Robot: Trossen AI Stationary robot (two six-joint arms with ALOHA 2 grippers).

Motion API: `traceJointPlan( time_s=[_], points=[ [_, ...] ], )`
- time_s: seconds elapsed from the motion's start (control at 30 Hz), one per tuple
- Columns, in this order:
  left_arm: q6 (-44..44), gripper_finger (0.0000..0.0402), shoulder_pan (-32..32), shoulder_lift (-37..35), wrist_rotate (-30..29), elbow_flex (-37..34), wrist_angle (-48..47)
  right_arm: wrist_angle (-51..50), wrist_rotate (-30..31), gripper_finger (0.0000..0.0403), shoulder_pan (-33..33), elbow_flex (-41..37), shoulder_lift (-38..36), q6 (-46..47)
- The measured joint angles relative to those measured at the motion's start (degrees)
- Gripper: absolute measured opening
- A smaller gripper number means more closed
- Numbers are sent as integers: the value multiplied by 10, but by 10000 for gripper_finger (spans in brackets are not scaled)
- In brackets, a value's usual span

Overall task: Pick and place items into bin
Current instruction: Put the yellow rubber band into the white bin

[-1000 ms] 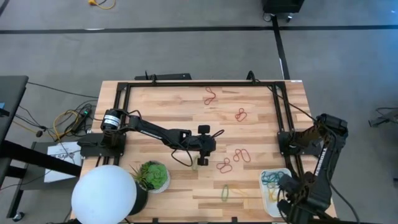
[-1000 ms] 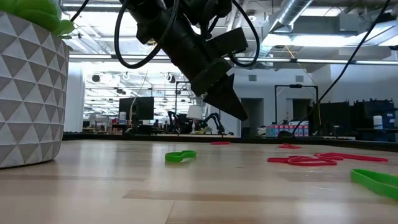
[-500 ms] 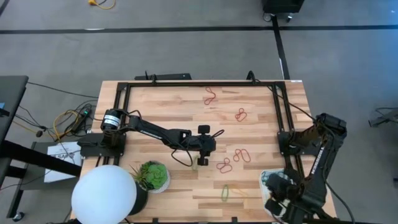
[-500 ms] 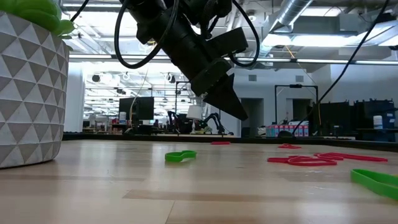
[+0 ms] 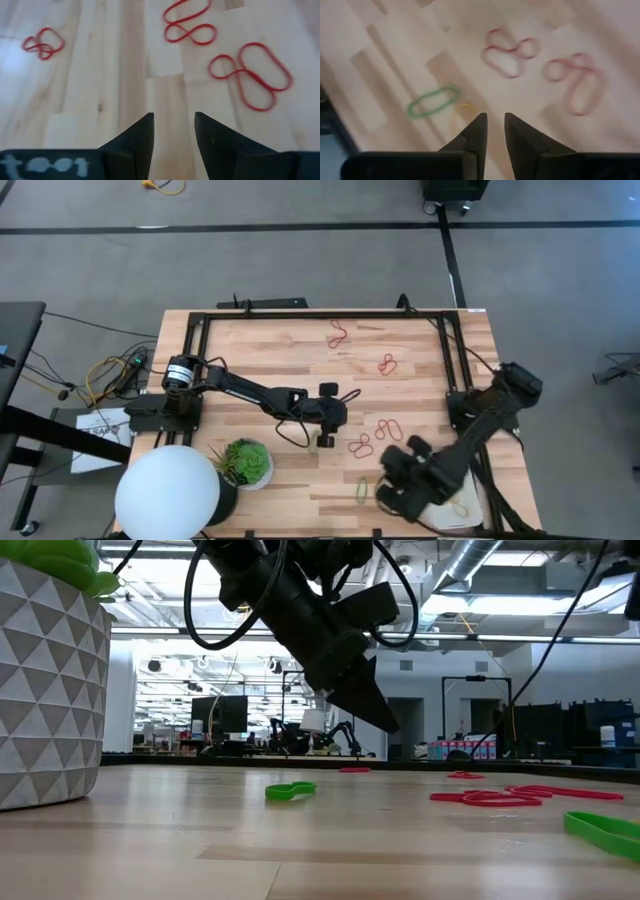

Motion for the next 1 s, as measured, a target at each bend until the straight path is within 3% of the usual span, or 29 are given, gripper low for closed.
traceJointPlan(
  time_s=[0.17, 0.57, 0.73, 1.0],
  points=[
    [-3, 132, -5, 0, 35, 0, -6, 76, -111, 61, -47, 0, 45, -76],
    [51, 132, -26, 0, 74, 0, -36, 73, -315, 61, -84, 0, 137, -120],
    [51, 132, -26, 0, 73, 0, -37, 81, -343, 61, -84, 0, 154, -122],
    [51, 132, -26, 0, 73, 0, -40, 74, -318, 61, -82, 0, 154, -122]
  ],
)
